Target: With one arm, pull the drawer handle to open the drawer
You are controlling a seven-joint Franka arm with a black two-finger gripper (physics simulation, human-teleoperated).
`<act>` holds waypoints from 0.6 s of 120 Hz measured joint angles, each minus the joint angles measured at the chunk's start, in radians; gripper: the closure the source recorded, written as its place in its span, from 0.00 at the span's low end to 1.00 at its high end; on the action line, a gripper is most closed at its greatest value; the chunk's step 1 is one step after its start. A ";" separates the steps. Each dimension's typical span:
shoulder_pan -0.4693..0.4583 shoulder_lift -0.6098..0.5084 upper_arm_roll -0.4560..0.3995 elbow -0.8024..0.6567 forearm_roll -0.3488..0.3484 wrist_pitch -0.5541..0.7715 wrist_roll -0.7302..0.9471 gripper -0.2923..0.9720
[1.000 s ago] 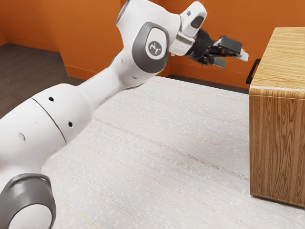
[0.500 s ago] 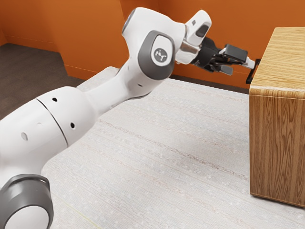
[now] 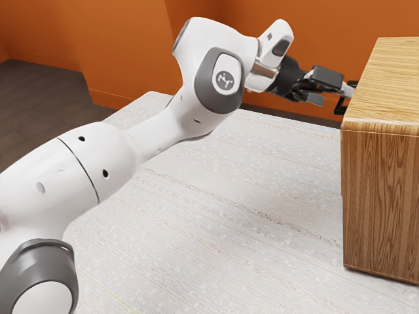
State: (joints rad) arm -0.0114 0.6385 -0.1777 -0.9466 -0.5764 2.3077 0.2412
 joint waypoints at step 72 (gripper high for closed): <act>-0.004 -0.155 0.164 -0.199 -0.048 0.003 0.029 0.23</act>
State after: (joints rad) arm -0.0156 0.4836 -0.0138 -1.1457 -0.6241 2.3107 0.2699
